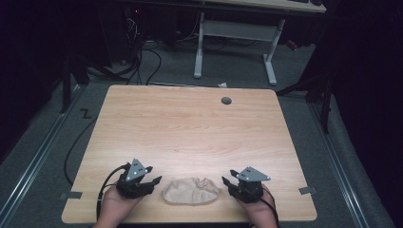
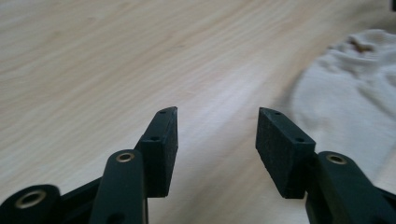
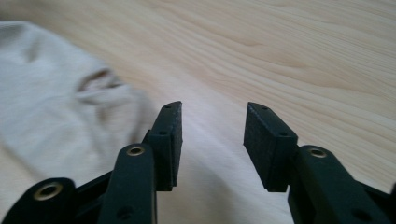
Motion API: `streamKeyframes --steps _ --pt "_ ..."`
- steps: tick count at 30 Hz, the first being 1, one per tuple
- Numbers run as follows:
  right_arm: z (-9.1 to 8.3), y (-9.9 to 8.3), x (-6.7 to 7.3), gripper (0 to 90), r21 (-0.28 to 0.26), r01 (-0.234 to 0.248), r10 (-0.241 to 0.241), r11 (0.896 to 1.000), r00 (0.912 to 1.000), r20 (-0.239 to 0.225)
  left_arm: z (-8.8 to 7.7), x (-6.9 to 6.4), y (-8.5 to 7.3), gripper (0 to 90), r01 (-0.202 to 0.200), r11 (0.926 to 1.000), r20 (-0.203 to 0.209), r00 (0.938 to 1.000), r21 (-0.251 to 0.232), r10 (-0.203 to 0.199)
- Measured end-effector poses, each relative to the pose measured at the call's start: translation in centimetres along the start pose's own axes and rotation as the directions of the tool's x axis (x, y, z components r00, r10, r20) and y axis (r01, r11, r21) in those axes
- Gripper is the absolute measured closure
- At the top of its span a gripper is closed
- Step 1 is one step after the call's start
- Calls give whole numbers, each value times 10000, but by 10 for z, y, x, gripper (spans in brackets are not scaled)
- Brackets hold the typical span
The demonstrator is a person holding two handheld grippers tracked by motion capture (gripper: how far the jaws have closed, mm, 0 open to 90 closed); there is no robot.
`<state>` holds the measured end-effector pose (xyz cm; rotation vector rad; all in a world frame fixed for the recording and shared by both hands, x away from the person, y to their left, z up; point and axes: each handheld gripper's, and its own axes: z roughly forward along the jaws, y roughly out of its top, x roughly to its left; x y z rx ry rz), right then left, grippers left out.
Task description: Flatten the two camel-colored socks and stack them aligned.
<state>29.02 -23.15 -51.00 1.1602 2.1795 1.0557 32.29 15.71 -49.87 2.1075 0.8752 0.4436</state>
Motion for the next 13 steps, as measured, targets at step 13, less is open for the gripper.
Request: streamKeyframes --steps 13 --pt "-1 -13 -52 520 -6 -1368 1359 9906 9840 1155 -3 33 -12 479 811 9967 -923 9925 78 -800"
